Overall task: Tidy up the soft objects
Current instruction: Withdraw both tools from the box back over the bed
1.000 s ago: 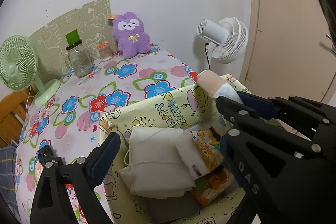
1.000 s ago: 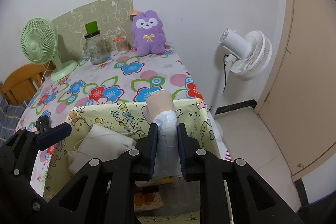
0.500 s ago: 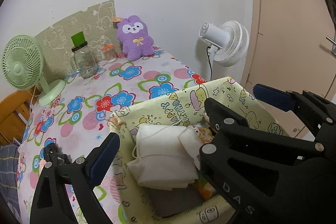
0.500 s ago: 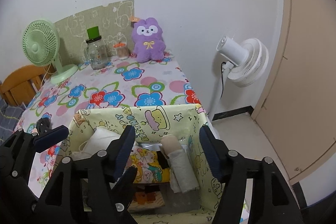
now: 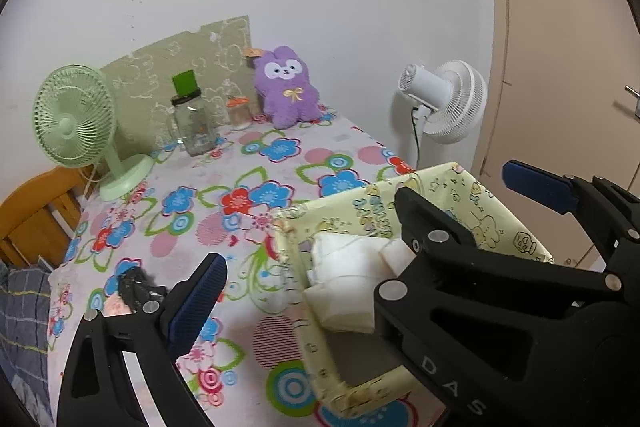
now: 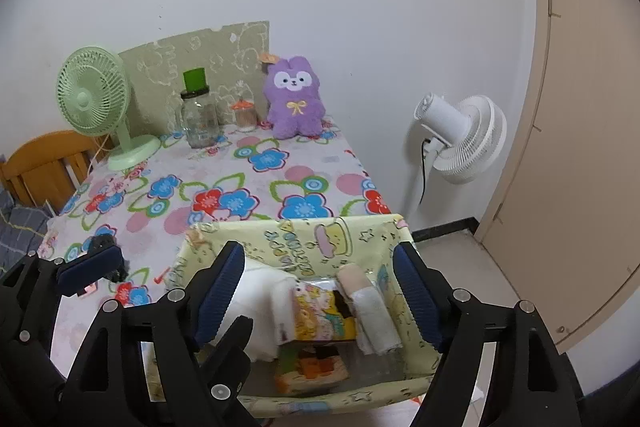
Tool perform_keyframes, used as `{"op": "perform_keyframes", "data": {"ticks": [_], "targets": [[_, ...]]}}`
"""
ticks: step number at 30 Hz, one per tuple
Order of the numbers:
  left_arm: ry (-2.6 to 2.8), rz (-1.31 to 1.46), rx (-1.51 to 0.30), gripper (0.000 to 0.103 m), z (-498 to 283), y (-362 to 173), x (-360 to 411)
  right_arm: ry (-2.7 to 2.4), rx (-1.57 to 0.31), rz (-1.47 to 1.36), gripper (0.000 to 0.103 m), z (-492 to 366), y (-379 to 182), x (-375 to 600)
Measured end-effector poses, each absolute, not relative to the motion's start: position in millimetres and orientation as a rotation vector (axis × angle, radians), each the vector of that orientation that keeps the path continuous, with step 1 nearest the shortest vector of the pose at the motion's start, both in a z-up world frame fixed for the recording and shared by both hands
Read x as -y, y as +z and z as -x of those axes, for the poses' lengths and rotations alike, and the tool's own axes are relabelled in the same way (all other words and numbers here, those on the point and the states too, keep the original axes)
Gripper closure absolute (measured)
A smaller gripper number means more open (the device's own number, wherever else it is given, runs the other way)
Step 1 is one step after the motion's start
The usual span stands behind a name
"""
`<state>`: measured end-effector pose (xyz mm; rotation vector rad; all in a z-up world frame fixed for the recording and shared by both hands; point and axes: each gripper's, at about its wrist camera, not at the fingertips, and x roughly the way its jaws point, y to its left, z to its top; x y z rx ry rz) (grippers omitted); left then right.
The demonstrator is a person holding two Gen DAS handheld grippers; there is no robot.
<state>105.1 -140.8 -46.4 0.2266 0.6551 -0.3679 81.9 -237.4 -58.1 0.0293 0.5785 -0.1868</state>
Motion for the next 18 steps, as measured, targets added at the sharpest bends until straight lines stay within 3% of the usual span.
{"op": "perform_keyframes", "data": {"ticks": [18], "targets": [[-0.318,-0.195,-0.605,0.0,-100,-24,74,-0.158,-0.547,-0.011,0.016,-78,-36,169]]}}
